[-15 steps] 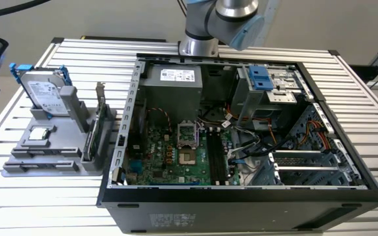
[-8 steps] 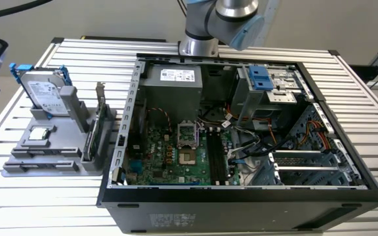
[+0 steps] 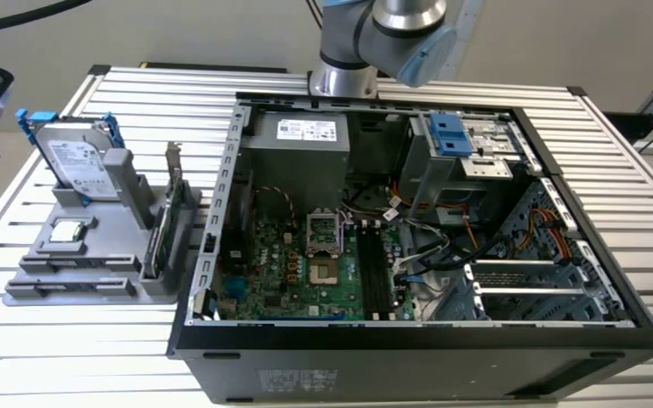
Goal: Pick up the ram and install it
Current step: 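Pick up the ram and move it above insertion slot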
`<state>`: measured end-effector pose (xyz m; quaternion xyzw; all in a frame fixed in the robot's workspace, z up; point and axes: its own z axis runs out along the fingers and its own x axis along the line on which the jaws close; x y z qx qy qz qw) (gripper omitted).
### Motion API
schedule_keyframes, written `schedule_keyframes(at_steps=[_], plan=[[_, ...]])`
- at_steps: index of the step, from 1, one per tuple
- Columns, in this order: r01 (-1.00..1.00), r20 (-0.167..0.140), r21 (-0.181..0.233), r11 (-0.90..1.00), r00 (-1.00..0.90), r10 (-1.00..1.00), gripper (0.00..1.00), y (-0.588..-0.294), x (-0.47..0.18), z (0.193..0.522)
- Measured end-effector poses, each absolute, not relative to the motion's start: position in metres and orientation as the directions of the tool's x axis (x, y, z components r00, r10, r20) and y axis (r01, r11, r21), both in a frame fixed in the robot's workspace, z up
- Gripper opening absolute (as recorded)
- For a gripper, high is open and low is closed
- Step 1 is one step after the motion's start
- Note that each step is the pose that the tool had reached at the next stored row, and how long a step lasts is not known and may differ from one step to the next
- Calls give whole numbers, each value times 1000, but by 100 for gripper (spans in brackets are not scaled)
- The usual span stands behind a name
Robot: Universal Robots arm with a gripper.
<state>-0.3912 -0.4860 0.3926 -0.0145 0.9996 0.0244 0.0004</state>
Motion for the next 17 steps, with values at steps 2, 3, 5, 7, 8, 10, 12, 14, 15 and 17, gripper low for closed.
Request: schedule_keyframes(at_steps=[2, 3, 5, 7, 8, 10, 12, 14, 15, 17], plan=[[-29, -2, 49, 998, -1000, -29, 0, -486, -391, 393], [-28, -2, 49, 998, -1000, -28, 0, -486, -391, 393], [-21, -2, 49, 999, -1000, -21, 0, -486, -391, 393], [-11, -2, 49, 999, -1000, -11, 0, -486, -391, 393], [-7, -2, 49, 999, -1000, -7, 0, -486, -391, 393], [1, -2, 49, 999, -1000, 1, 0, -486, -391, 393], [8, -2, 49, 999, -1000, 8, 0, -486, -391, 393], [15, -2, 49, 999, -1000, 15, 0, -486, -391, 393], [18, -2, 49, 999, -1000, 18, 0, -486, -391, 393], [24, -2, 49, 999, -1000, 24, 0, -486, -391, 393]])
